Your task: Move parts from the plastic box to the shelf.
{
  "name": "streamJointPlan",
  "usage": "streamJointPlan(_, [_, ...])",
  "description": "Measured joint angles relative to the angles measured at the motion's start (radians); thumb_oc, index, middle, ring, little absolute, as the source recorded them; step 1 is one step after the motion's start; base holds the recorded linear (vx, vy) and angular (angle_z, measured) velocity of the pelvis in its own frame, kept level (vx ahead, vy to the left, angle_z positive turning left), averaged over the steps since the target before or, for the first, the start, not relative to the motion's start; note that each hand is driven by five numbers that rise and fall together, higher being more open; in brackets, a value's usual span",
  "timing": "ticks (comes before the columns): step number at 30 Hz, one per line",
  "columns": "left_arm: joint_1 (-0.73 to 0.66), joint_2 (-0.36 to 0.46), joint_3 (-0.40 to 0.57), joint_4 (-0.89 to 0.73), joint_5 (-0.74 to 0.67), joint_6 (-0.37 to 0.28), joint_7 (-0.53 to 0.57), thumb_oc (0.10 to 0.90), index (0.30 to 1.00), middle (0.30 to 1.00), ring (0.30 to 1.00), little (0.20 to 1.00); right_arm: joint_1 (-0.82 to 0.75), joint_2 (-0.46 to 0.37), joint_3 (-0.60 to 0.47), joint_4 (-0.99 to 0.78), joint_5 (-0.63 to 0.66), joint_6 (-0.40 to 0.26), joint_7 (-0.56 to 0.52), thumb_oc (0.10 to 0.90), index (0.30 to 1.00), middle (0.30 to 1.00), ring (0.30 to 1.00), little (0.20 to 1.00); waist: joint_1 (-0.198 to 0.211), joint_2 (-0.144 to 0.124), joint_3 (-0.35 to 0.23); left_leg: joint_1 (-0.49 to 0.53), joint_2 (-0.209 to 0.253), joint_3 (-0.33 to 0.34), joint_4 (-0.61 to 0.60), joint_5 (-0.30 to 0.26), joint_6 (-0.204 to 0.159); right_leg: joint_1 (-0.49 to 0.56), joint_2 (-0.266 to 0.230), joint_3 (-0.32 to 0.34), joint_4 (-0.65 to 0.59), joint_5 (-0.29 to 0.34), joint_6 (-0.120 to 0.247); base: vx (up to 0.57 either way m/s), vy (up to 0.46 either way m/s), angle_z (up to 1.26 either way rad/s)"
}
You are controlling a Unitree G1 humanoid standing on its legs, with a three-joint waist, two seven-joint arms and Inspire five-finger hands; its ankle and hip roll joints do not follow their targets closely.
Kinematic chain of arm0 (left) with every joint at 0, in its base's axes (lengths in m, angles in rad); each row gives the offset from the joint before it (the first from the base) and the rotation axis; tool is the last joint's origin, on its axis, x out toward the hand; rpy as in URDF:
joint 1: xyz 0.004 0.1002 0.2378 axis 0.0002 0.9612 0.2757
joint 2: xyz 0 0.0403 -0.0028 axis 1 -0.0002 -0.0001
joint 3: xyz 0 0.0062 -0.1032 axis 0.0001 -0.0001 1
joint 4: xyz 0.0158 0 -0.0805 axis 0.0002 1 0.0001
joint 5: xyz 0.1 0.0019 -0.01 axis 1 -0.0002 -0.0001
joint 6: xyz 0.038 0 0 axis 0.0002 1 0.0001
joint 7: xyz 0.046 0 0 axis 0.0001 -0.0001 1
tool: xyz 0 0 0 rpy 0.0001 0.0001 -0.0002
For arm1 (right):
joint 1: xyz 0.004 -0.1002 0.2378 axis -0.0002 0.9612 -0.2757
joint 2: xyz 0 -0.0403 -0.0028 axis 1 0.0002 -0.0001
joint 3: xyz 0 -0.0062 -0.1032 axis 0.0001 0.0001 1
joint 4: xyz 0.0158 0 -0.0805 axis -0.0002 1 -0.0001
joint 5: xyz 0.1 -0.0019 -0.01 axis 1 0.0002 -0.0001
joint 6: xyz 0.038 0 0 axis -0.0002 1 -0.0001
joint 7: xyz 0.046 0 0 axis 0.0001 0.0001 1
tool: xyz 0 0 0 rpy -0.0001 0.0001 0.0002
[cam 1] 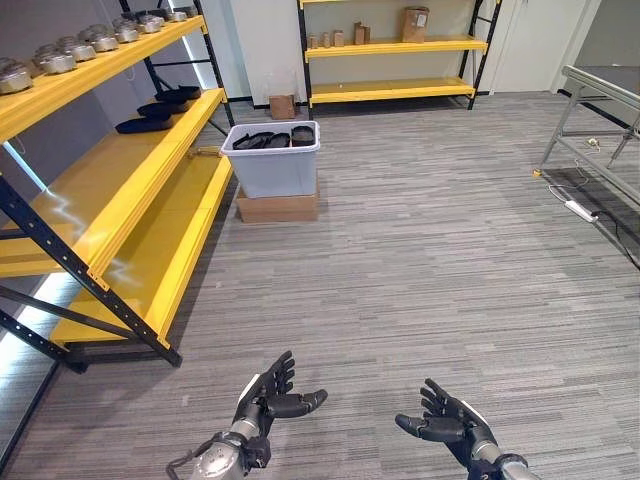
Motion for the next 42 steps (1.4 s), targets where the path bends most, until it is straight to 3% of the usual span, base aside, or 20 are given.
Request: streamJointPlan(42, [0.0, -0.03, 0.01, 0.0, -0.006, 0.0, 0.004, 0.9, 1.0, 1.0, 1.0, 1.0, -0.021, -0.003, 0.002, 0.0, -0.004, 0.0, 0.0, 0.9, 1.0, 1.0, 1.0, 1.0, 0.003, -0.015, 0.01, -0.018, -0.002, 0.002, 0.001, 0.001, 0.002, -0.017, -0.001, 0.002, 0.006, 0.005, -0.007, 0.0, 0.01, 0.0])
